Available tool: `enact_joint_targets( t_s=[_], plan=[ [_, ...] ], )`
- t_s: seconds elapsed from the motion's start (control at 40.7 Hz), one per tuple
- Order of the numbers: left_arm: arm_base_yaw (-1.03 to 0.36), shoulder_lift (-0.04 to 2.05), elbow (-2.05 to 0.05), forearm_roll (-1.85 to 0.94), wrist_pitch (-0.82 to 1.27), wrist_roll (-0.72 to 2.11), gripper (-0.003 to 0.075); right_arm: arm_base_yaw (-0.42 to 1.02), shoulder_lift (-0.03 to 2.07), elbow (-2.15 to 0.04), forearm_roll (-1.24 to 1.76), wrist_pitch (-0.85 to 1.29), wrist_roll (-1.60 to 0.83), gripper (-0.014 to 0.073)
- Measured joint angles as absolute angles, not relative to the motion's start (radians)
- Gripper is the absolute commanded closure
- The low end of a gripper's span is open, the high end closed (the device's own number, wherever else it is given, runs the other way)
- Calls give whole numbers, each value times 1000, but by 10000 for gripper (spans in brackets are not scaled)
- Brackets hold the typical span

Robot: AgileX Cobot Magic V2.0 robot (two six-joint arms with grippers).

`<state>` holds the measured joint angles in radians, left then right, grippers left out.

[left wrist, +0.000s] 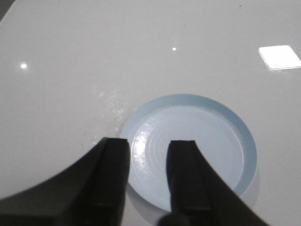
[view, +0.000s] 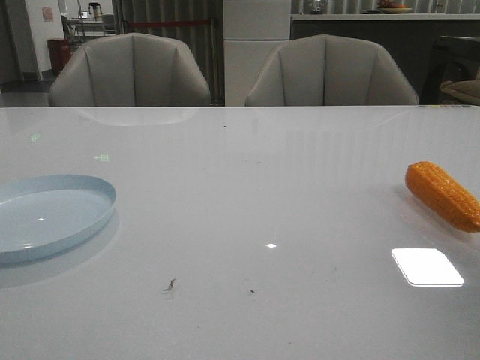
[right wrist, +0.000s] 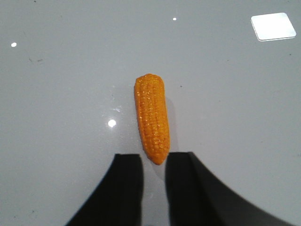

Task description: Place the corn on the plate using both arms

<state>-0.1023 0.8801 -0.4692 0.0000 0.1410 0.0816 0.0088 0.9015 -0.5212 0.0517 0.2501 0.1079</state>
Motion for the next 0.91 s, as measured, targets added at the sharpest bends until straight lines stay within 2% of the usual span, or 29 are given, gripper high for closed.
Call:
enact_joint_targets(
  t_s=[0.074, 0.344, 0.663, 0.909],
  plan=[
    [-102, 880, -469, -23, 157, 82, 310, 9, 908, -521, 31, 252, 108, 46],
    [-77, 972, -504, -179, 226, 82, 310, 9, 919, -523, 22, 261, 108, 43],
    [75, 1276, -782, -292, 416, 82, 311, 9, 919, -523, 22, 324, 108, 43],
    [90, 1543, -976, -294, 524, 82, 311, 9, 919, -523, 22, 330, 108, 43]
  ],
)
